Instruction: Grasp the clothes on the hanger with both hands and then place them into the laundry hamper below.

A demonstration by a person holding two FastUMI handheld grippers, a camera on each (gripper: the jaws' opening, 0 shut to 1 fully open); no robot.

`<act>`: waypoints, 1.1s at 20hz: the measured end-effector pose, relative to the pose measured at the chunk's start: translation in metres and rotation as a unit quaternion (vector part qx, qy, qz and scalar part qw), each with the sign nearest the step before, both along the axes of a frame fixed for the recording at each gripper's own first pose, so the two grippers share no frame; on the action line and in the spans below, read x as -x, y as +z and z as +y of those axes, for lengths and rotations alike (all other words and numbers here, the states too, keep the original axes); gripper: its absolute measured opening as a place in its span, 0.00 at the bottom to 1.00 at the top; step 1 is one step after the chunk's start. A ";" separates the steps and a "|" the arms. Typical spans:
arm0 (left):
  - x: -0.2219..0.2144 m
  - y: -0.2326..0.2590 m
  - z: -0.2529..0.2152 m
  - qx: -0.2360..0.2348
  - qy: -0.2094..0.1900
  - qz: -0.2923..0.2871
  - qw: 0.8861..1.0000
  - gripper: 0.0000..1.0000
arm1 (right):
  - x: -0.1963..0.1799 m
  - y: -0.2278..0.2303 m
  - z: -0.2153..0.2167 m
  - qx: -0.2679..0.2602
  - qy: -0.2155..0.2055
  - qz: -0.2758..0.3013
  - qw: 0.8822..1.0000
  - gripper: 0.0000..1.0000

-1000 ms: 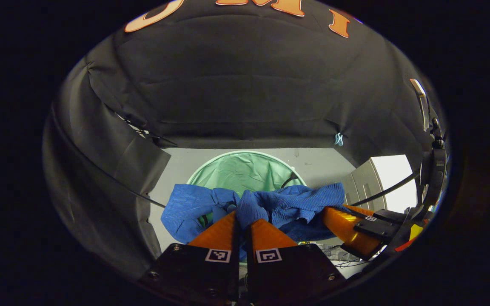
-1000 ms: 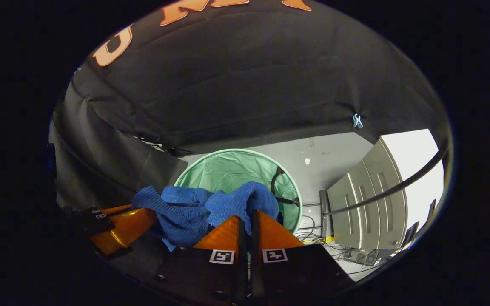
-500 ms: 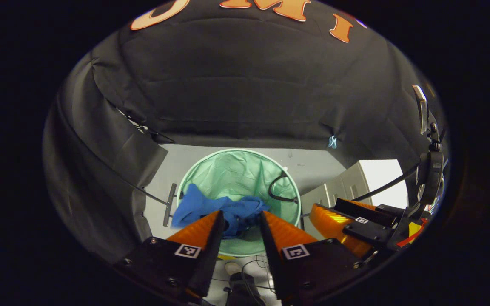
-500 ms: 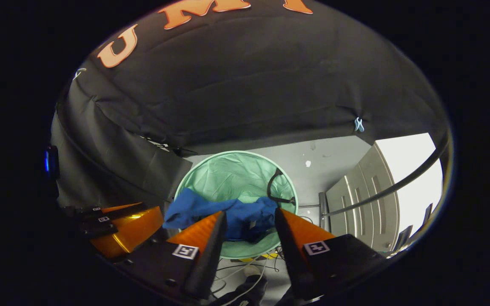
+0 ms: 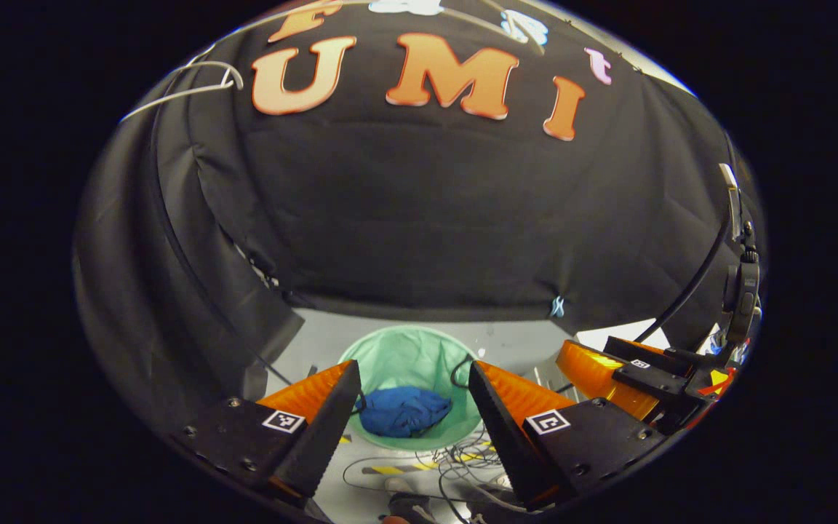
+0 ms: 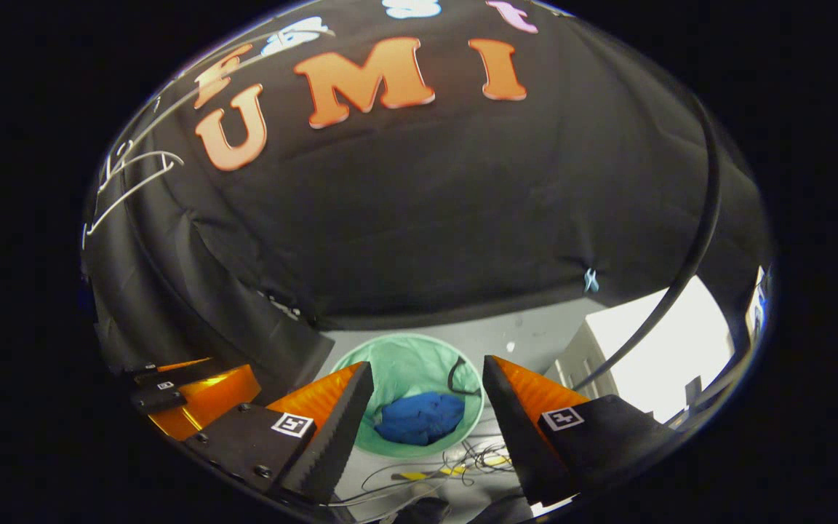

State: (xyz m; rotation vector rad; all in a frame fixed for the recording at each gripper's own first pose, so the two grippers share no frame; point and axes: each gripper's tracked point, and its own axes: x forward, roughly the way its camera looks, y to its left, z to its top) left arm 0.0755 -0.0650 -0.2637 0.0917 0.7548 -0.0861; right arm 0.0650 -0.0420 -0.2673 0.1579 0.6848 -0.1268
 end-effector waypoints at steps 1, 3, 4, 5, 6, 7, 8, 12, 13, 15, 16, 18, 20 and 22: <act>-0.006 0.026 -0.005 0.004 -0.007 -0.026 1.000 0.95 | -0.003 0.028 0.000 0.005 0.000 -0.028 1.000 0.98; -0.013 0.075 -0.018 0.010 -0.020 -0.085 0.996 0.95 | -0.008 0.076 -0.003 0.024 0.006 -0.078 0.997 0.98; -0.015 0.101 -0.023 0.013 -0.025 -0.112 0.993 0.97 | -0.007 0.102 -0.004 0.036 0.012 -0.100 0.994 0.98; -0.018 0.125 -0.028 0.014 -0.029 -0.139 0.990 0.97 | -0.005 0.124 -0.007 0.046 0.015 -0.119 0.992 0.98; -0.022 0.143 -0.032 0.017 -0.032 -0.164 0.986 0.99 | -0.003 0.144 -0.008 0.049 0.017 -0.136 0.989 0.98; -0.021 0.166 -0.038 0.021 -0.035 -0.189 0.981 0.96 | -0.001 0.165 -0.008 0.046 0.021 -0.153 0.987 0.98; -0.014 0.188 -0.043 0.025 -0.034 -0.210 0.977 0.96 | 0.002 0.184 -0.010 0.040 0.023 -0.172 0.984 0.98; 0.023 0.255 -0.070 0.027 -0.040 -0.283 0.958 0.95 | 0.041 0.253 -0.030 0.048 0.038 -0.222 0.973 0.98; 0.026 0.266 -0.073 0.018 -0.035 -0.301 0.953 0.92 | 0.046 0.265 -0.035 0.047 0.042 -0.232 0.971 0.89; 0.035 0.286 -0.074 0.014 -0.022 -0.328 0.944 0.92 | 0.060 0.288 -0.042 0.049 0.056 -0.251 0.965 0.89; 0.042 0.290 -0.079 0.016 -0.019 -0.332 0.943 0.92 | 0.068 0.298 -0.047 0.053 0.061 -0.259 0.962 0.89; 0.055 0.297 -0.083 0.012 -0.010 -0.335 0.942 0.92 | 0.083 0.311 -0.059 0.060 0.073 -0.272 0.958 0.89; 0.066 0.301 -0.085 0.008 0.000 -0.339 0.941 0.92 | 0.092 0.317 -0.071 0.068 0.076 -0.276 0.956 0.89; 0.077 0.306 -0.089 0.010 0.012 -0.347 0.938 0.92 | 0.104 0.325 -0.078 0.066 0.082 -0.283 0.953 0.89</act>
